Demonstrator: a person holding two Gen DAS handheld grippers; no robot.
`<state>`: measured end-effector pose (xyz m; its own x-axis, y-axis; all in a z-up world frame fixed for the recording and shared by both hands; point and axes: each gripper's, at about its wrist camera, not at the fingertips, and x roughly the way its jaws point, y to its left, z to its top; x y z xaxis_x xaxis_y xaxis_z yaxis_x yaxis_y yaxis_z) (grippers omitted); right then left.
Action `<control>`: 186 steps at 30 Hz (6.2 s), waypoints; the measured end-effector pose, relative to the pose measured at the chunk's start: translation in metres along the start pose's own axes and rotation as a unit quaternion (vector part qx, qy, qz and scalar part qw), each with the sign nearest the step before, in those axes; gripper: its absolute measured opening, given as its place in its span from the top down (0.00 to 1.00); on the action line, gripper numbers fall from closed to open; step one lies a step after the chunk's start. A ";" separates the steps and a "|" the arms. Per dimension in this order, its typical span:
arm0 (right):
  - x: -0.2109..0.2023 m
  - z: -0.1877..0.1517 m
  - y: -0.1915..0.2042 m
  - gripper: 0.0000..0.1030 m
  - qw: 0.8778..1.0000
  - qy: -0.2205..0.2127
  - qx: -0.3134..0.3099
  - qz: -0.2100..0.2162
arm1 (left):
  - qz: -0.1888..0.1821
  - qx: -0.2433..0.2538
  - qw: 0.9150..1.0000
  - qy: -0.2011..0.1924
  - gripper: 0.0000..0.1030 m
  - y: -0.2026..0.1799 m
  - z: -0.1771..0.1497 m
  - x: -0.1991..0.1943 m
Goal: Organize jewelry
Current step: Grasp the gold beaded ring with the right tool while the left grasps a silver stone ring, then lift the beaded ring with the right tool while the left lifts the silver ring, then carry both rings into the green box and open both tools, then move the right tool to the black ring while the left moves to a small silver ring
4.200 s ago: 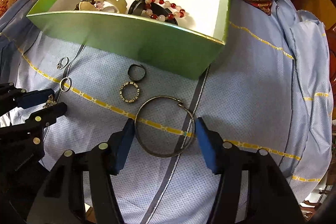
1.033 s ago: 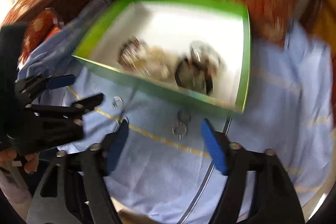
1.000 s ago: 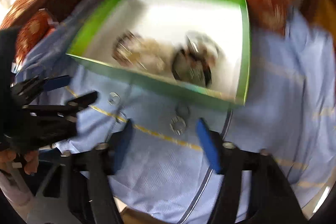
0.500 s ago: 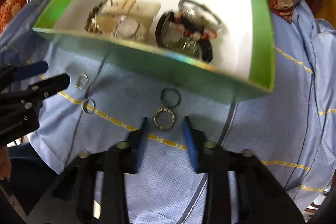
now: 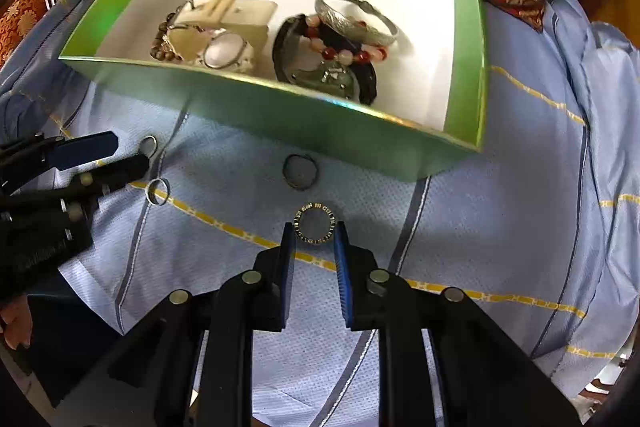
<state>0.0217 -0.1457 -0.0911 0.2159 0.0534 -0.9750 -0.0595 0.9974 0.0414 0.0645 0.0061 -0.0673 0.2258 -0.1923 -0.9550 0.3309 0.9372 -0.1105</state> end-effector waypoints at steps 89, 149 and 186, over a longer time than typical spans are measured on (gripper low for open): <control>-0.046 -0.018 0.028 0.80 0.993 -0.098 -0.059 0.006 | 0.103 0.016 0.990 -0.093 0.82 -0.027 -0.017 -0.023; -0.013 0.024 -0.036 0.51 0.997 -0.035 0.055 0.049 | -0.083 0.043 0.995 0.017 0.70 -0.022 -0.008 -0.012; 0.013 0.043 -0.012 0.51 0.997 -0.014 0.056 0.054 | -0.049 0.026 0.998 0.012 0.60 -0.005 -0.003 -0.003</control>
<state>0.0675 -0.1552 -0.0951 0.2410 0.1612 -0.9570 0.0254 0.9847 0.1722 0.0593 0.0032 -0.0647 0.1681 -0.2756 -0.9465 0.3985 0.8972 -0.1904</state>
